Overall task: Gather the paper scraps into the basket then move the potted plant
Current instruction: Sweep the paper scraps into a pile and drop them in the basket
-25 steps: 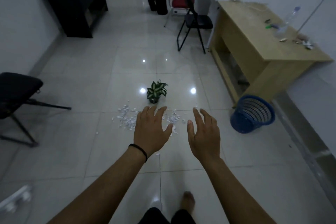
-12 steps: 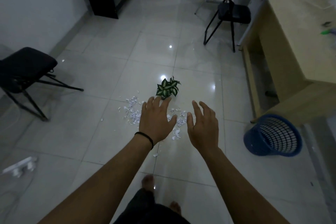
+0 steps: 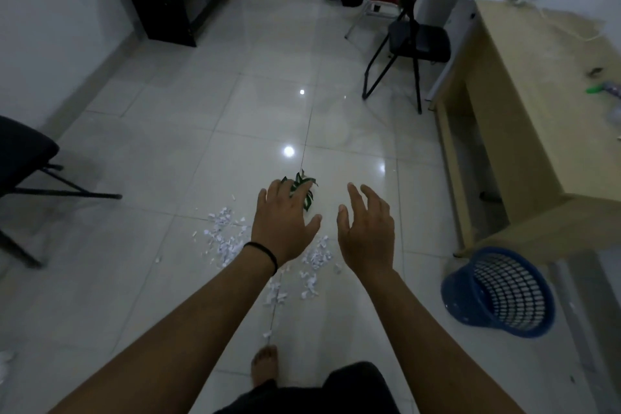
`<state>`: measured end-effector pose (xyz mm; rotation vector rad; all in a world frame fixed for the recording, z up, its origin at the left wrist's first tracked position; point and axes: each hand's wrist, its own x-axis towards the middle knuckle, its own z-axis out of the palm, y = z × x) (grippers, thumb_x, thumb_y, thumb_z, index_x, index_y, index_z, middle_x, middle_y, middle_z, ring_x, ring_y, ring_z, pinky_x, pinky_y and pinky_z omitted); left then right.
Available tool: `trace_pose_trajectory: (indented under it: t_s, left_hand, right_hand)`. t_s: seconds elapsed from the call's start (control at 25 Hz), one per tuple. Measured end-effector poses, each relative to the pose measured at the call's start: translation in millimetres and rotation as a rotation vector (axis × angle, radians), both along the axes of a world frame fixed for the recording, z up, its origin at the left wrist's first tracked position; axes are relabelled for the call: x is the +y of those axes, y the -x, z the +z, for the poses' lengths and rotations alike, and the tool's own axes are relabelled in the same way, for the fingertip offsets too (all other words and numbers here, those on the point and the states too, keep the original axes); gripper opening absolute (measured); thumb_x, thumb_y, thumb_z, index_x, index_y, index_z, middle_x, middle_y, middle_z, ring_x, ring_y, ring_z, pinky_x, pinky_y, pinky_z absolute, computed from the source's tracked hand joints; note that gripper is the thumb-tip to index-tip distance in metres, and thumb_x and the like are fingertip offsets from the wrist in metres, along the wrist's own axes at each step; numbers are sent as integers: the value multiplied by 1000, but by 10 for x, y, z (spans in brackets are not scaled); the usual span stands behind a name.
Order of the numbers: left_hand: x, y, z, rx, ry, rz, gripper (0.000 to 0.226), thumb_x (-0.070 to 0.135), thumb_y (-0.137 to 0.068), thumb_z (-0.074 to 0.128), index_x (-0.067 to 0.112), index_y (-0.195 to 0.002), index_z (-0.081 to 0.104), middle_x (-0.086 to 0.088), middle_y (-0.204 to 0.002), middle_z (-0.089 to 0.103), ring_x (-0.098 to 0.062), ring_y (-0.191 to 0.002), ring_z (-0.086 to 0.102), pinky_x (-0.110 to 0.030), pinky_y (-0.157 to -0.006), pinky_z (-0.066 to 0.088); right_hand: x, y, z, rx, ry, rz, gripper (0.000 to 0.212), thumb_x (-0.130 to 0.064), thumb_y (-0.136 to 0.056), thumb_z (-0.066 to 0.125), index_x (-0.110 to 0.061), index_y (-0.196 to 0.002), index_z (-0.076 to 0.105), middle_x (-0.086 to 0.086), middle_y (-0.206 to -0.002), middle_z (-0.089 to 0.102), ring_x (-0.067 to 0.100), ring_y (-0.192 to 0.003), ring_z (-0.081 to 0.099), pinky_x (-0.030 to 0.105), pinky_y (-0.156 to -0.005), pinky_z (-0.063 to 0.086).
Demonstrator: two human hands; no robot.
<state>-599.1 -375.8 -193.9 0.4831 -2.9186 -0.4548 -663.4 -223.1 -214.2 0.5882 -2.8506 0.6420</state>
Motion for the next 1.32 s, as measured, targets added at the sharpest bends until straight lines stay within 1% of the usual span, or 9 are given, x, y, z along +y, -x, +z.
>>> trace_pose_trajectory:
  t_s: [0.2,0.32,0.52,0.64,0.84,1.04,1.16,1.28,1.32]
  left_hand:
    - [105,653,-211,-20,-19,45,64,54,-87,49,21,-141,45,-9,-141,51,-33,-134,40,-51,-113,31]
    - [267,981,-433,-75,-41,139,61,53,-89,51,24,-142,45,-6,-141,51,-30,-134,40,-50,-114,30]
    - [674,1439,-1030,-204,-57,210,64,57,-87,41,24,-142,46,-9,-139,53,-32,-133,41,-49,-110,33]
    - [789,1645,-1464,-262,-76,270,64,55,-87,44,23,-143,45,-11,-140,52,-34,-133,40,-49,-110,33]
    - [905,1770,-2507,-275,-101,285,62,52,-89,52,23,-143,44,-11,-141,51,-36,-135,39,-50,-111,32]
    - [939,1826,-3708,-274,-80,239,63,50,-88,51,22,-144,43,-12,-138,52,-35,-132,39,-51,-109,33]
    - [965,1942,-4565,-245,-82,222,63,50,-88,52,23,-144,42,-11,-139,52,-35,-133,39,-52,-109,33]
    - [987,2023,-5057,-256,-72,216,64,53,-88,50,25,-145,39,-10,-143,49,-33,-136,38,-52,-110,33]
    - [1062,2113,-5355,-250,-78,205,65,53,-89,49,25,-146,38,-10,-144,48,-33,-137,36,-52,-111,32]
  right_hand:
    - [80,667,-263,-61,-17,46,50,-40,-99,43,-19,-143,51,12,-142,54,29,-127,54,44,-97,52]
    - [242,1063,-513,-100,-40,116,49,-38,-99,44,-19,-144,51,11,-144,52,29,-129,51,46,-98,50]
    - [609,1674,-1143,-189,-84,180,52,-40,-98,35,-17,-141,55,13,-140,56,33,-123,55,48,-92,54]
    - [801,1911,-1616,-246,-132,185,51,-40,-99,38,-18,-143,53,12,-143,54,32,-126,53,48,-96,52]
    - [852,2079,-2606,-300,-194,187,51,-38,-98,42,-18,-144,51,12,-144,52,32,-129,50,46,-99,47]
    - [797,2054,-3807,-326,-228,190,49,-37,-102,44,-22,-149,44,9,-150,46,29,-135,43,45,-104,42]
    - [841,2075,-4642,-316,-242,165,49,-36,-102,45,-22,-148,45,9,-150,46,32,-137,41,45,-105,42]
    - [916,2144,-5077,-309,-267,180,49,-37,-101,46,-22,-148,46,9,-150,47,34,-139,41,46,-105,43]
    - [1003,2213,-5355,-299,-297,179,50,-38,-101,46,-22,-148,45,9,-151,46,33,-140,41,46,-105,43]
